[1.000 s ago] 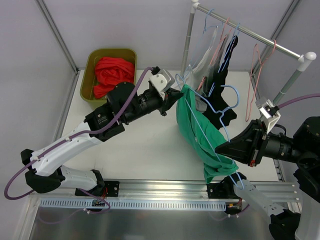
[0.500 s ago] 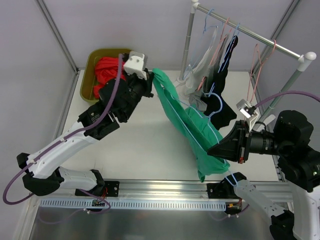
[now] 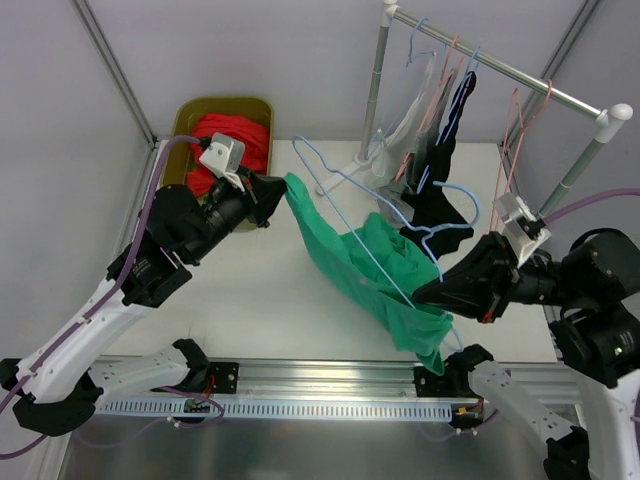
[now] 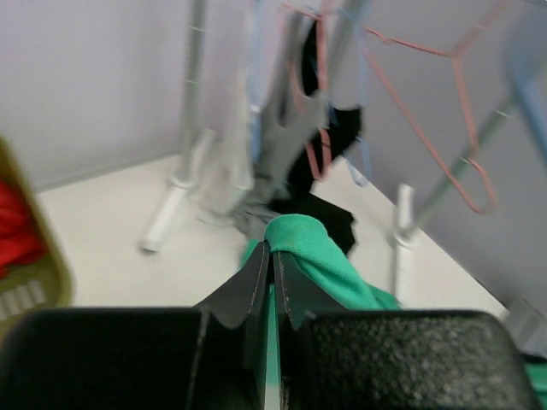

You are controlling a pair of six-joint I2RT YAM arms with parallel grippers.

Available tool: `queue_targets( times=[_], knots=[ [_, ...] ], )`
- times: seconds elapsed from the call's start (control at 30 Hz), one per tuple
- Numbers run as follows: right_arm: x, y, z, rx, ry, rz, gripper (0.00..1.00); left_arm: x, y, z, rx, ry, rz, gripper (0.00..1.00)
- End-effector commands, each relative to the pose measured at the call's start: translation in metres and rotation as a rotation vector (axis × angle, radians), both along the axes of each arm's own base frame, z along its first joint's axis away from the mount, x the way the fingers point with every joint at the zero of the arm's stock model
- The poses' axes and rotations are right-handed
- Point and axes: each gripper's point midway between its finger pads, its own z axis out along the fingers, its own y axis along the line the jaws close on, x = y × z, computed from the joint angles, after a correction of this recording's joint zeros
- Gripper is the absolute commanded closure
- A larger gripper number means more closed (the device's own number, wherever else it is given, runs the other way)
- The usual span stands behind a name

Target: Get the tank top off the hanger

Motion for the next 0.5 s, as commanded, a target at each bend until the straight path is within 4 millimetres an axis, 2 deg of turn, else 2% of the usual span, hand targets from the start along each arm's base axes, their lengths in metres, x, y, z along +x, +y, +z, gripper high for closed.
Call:
queue_targets(
  times=[0.0, 0.03, 0.07, 0.1, 0.13, 0.17, 0.2, 0.23, 0.27, 0.33, 0.37, 0.43, 0.47],
  knots=[
    [0.034, 0.016, 0.024, 0.095, -0.025, -0.033, 1.00, -0.043, -0.037, -0.014, -0.055, 0.055, -0.317, 1.00],
    [0.051, 0.017, 0.031, 0.130, -0.030, -0.114, 1.00, -0.062, -0.041, -0.015, -0.072, 0.070, -0.409, 1.00],
    [0.060, 0.017, 0.042, 0.174, -0.074, -0.154, 1.00, -0.070, -0.045, -0.032, -0.063, 0.108, -0.453, 1.00],
    [0.071, 0.018, 0.039, 0.204, -0.055, -0.192, 1.00, -0.079, -0.048, -0.037, -0.077, 0.135, -0.498, 1.00],
    [0.079, 0.018, 0.044, 0.245, -0.084, -0.228, 1.00, -0.097, -0.050, -0.041, -0.079, 0.149, -0.585, 1.00],
    [0.090, 0.010, 0.070, 0.366, -0.188, -0.313, 1.00, -0.105, -0.055, -0.059, -0.064, 0.192, -0.631, 1.00],
    [0.092, 0.005, 0.076, 0.426, -0.225, -0.351, 1.00, -0.112, -0.058, -0.068, -0.060, 0.222, -0.677, 1.00],
    [0.116, 0.000, 0.070, 0.473, -0.225, -0.446, 1.00, -0.118, -0.061, -0.078, -0.049, 0.252, -0.711, 1.00],
    [0.117, -0.006, 0.083, 0.538, -0.299, -0.477, 1.00, -0.122, -0.065, -0.103, -0.027, 0.312, -0.728, 1.00],
    [0.135, -0.010, 0.083, 0.540, -0.358, -0.559, 1.00, -0.121, -0.064, -0.129, -0.022, 0.388, -0.694, 1.00],
    [0.142, -0.013, 0.085, 0.545, -0.372, -0.600, 1.00, -0.113, -0.062, -0.157, -0.005, 0.444, -0.633, 1.00],
    [0.153, -0.014, 0.081, 0.529, -0.378, -0.642, 1.00, -0.109, -0.059, -0.176, -0.009, 0.500, -0.584, 1.00],
    [0.164, -0.018, 0.073, 0.504, -0.365, -0.701, 1.00, -0.108, -0.057, -0.192, 0.003, 0.532, -0.560, 1.00]
  ],
)
